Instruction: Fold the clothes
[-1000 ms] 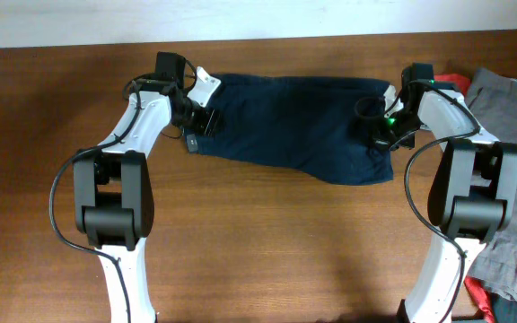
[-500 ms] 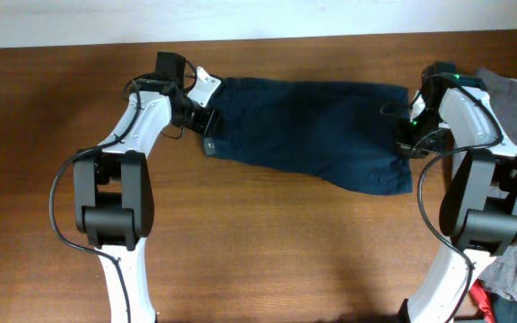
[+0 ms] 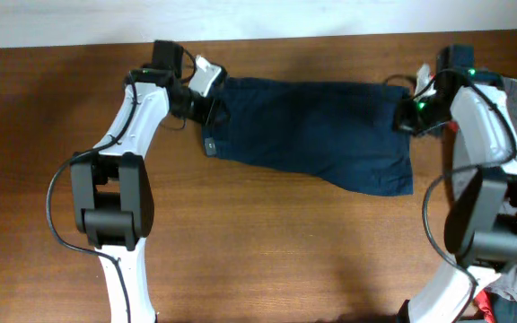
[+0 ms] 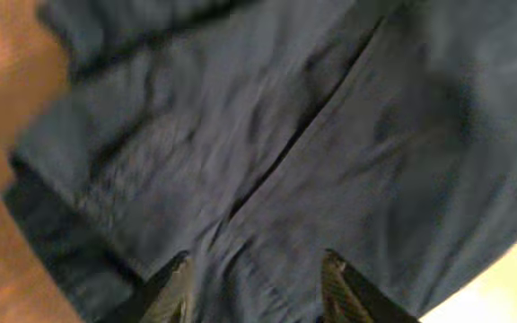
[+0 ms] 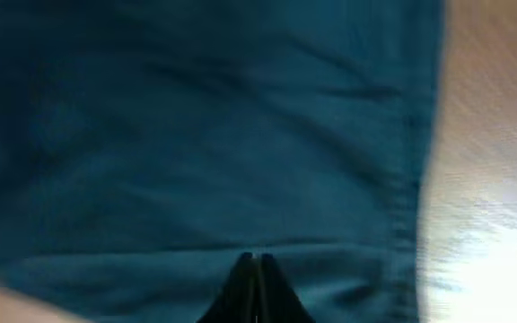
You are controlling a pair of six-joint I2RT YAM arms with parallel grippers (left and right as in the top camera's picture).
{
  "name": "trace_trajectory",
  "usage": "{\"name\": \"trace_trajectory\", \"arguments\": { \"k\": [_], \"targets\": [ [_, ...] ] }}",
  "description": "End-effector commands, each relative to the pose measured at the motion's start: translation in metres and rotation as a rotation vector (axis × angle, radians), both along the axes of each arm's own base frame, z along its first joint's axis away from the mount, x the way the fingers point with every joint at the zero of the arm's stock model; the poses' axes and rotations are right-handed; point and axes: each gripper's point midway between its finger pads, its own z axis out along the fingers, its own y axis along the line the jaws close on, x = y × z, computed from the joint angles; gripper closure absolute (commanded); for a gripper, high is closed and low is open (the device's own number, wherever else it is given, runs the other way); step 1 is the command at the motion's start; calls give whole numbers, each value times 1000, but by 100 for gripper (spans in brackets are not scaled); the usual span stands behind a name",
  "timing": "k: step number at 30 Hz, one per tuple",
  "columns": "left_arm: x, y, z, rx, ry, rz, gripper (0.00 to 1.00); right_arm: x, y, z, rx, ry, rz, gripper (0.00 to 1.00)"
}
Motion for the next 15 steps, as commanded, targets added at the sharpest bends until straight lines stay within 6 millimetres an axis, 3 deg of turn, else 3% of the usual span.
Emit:
{"name": "trace_trajectory", "arguments": {
  "k": [1,5,10,13,15],
  "targets": [
    [-2,-13,11,-84,11,-25,60,9,54,23,166,-75,117,96],
    [-10,-32,5,-84,22,-64,74,16,98,2,173,-63,215,96],
    [-21,-51,-37,14,74,-99,96,13,156,-42,159,2,327,96],
    [-28,-57,-57,22,117,-112,98,7,145,-72,39,101,240,96],
    [-30,-57,-67,28,137,-112,99,1,121,-89,-72,168,170,96]
  ]
}}
